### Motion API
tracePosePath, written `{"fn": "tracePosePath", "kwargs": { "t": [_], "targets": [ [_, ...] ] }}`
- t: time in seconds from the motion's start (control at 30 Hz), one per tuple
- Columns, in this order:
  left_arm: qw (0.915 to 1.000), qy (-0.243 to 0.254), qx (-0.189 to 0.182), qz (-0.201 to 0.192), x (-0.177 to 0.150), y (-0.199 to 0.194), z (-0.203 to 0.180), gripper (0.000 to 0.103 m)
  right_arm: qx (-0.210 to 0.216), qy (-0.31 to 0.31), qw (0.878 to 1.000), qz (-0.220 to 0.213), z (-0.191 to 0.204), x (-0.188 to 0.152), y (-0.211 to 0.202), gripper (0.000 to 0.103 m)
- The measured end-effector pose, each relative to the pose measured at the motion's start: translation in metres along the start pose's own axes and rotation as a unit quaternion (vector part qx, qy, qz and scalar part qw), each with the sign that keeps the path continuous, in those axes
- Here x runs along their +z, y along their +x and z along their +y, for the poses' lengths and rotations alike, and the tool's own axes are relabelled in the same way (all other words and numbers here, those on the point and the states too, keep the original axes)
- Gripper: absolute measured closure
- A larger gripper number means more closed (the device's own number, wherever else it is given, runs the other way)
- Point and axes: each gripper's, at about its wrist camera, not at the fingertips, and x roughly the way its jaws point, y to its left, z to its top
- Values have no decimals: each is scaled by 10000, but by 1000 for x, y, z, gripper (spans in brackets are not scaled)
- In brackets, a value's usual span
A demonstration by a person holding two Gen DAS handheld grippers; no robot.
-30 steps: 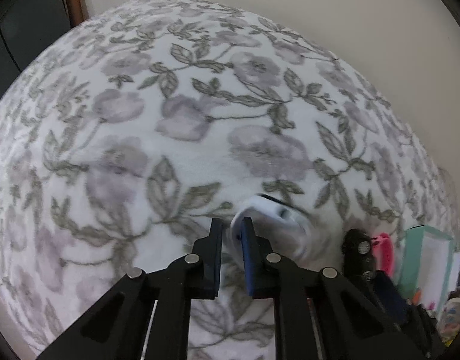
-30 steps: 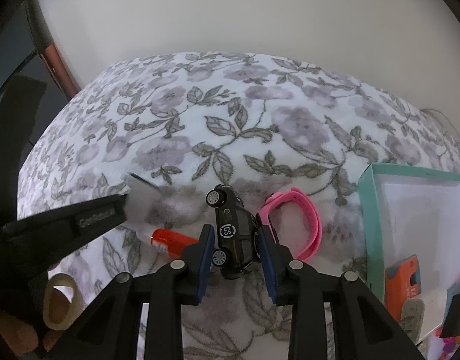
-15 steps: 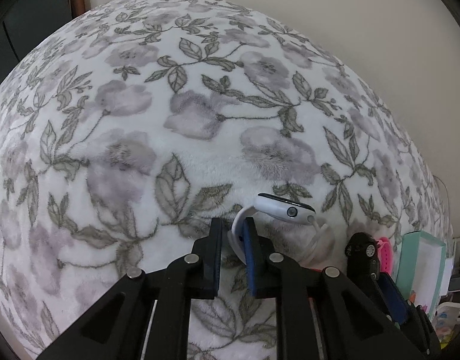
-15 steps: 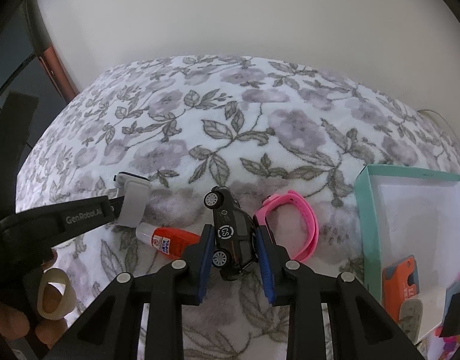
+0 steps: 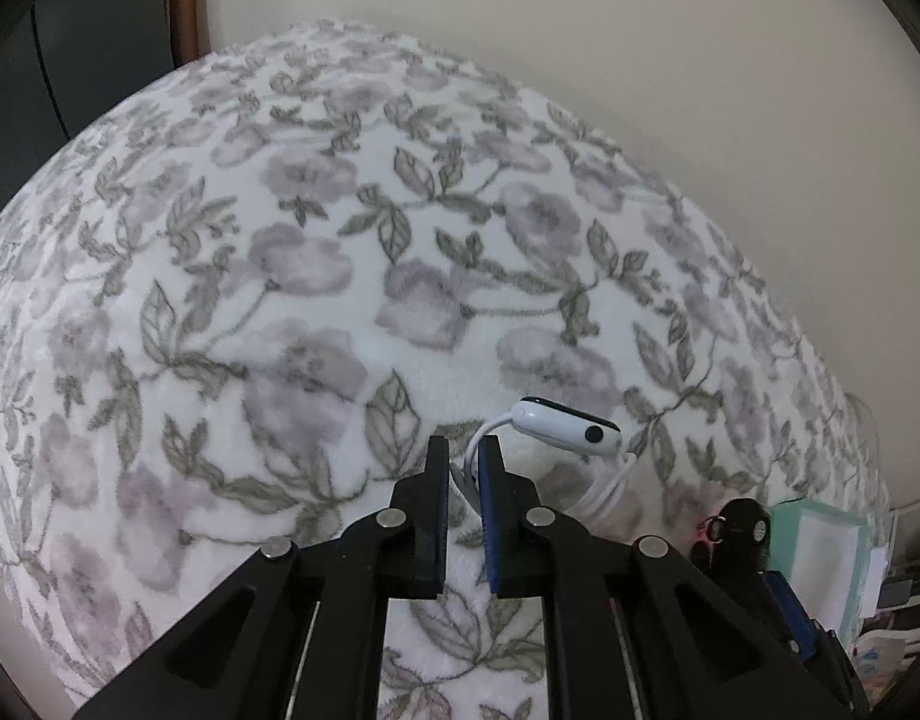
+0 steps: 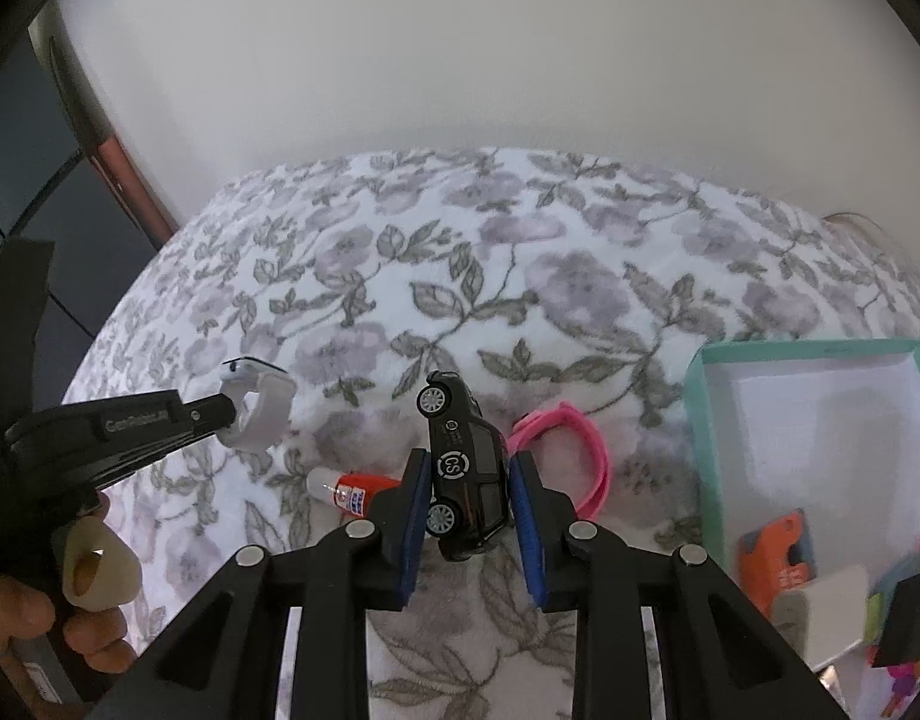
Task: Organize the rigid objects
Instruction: 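Carry the white watch with the left tool while the right tool carries the black car over the tray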
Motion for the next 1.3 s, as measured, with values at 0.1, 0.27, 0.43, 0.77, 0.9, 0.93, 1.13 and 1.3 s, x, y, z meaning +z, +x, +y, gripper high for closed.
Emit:
{"fn": "tracePosePath", "kwargs": {
  "t": [0.1, 0.27, 0.43, 0.77, 0.9, 0.93, 1.13, 1.3],
  "targets": [
    [9996, 6, -72, -284, 6, -24, -4, 94, 71, 118, 9996, -234, -6, 7, -20, 75],
    [9974, 102, -159, -701, 8, -67, -20, 94, -2, 355, 9966, -745, -26, 20, -68, 75],
    [9935, 432, -378, -986, 2, -105, -57, 93, -304, 610, 9912, -1134, -55, 27, -112, 75],
    [9841, 1107, -817, -1125, -25, -150, -156, 93, -988, 1404, 9747, -1432, -147, 16, -177, 75],
    [9817, 1339, -947, -965, -47, -142, -191, 93, -1110, 1702, 9686, -1430, -183, 6, -188, 75],
    [9812, 1399, -961, -920, -53, -138, -198, 93, -1140, 1752, 9673, -1437, -190, 3, -191, 75],
    [9765, 1792, -1041, -592, -93, -103, -232, 93, -1430, 1787, 9646, -1309, -217, -7, -187, 75],
    [9743, 2050, -901, -260, -116, -66, -245, 93, -1587, 1801, 9667, -888, -235, -17, -158, 75]
  ]
}}
